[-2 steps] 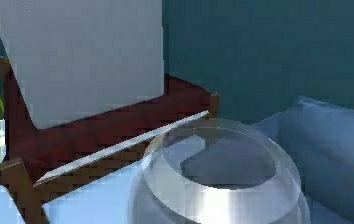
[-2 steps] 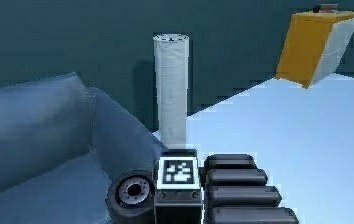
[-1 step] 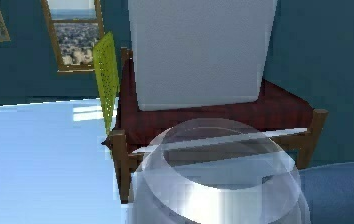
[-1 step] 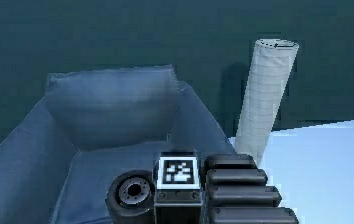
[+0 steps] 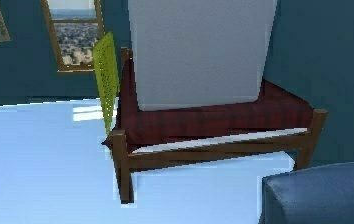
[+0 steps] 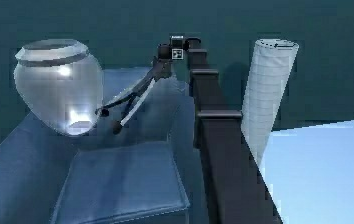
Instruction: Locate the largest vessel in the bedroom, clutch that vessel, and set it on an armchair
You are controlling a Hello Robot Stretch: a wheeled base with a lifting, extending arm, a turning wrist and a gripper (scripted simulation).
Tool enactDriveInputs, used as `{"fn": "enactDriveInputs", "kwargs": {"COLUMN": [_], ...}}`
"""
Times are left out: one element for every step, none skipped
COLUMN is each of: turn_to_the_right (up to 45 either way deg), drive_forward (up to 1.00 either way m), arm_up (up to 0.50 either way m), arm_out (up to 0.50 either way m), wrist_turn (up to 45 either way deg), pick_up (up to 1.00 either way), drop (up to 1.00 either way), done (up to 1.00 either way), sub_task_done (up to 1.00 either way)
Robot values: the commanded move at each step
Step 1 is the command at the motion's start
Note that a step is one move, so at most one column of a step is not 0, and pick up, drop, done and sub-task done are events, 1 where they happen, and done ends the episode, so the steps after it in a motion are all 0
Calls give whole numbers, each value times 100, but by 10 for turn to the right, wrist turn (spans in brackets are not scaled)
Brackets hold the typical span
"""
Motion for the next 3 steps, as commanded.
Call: {"fn": "enactDriveInputs", "kwargs": {"turn_to_the_right": [0, 0, 0], "drive_forward": [0, 0, 0], "arm_up": [0, -26, -32], "arm_out": [0, 0, 0], "wrist_turn": [450, 0, 0], "pick_up": [0, 0, 0], "drop": [0, 0, 0], "done": [0, 0, 0], "sub_task_done": [0, 0, 0]}}
